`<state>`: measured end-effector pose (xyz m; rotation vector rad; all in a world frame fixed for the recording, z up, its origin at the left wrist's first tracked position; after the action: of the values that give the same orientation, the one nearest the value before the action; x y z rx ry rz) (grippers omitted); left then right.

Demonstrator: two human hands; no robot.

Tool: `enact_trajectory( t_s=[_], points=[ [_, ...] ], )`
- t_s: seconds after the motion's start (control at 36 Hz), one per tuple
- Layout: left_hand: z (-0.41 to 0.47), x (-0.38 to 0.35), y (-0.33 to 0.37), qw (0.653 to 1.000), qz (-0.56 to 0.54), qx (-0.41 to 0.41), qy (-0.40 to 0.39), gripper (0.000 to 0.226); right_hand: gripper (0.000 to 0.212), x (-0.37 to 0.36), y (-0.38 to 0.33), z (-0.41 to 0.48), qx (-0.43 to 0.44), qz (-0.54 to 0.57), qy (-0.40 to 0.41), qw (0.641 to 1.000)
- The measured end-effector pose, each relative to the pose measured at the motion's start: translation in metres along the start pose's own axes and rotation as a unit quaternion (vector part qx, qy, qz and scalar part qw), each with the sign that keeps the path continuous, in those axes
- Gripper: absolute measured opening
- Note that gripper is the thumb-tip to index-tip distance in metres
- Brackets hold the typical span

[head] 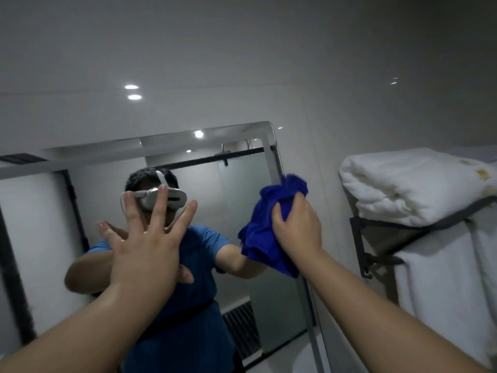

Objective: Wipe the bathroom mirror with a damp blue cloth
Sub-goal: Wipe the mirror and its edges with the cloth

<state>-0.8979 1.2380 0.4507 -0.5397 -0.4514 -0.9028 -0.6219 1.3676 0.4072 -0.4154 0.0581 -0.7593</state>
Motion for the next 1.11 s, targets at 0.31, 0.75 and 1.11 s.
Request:
enact_trajectory(
  t_s=[0.31, 0.75, 1.11],
  points=[
    [0.005, 0.004, 0.0, 1.0, -0.021, 0.0, -0.001, 0.148, 0.018, -0.031, 0.107, -0.169, -0.129, 0.02, -0.051, 0.99],
    [0.002, 0.0, -0.002, 1.0, -0.004, 0.005, 0.022, 0.15, 0.038, -0.063, 0.196, -0.395, -0.406, 0.022, -0.152, 0.901],
    [0.003, 0.005, 0.0, 1.0, -0.007, 0.002, -0.004, 0.148, 0.023, -0.036, 0.114, -0.214, -0.302, 0.027, -0.069, 0.95]
  ],
)
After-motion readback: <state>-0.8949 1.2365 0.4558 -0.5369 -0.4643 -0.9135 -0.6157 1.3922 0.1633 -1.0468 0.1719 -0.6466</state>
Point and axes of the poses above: each hand's wrist, its own z-axis towards the middle knuckle, its own x-axis out of the back of the hand, y = z × x, the point moved 10 cm from there along z, towards the middle knuckle, and after that the axes turned 14 degrees about x, right-handed, at the moved point
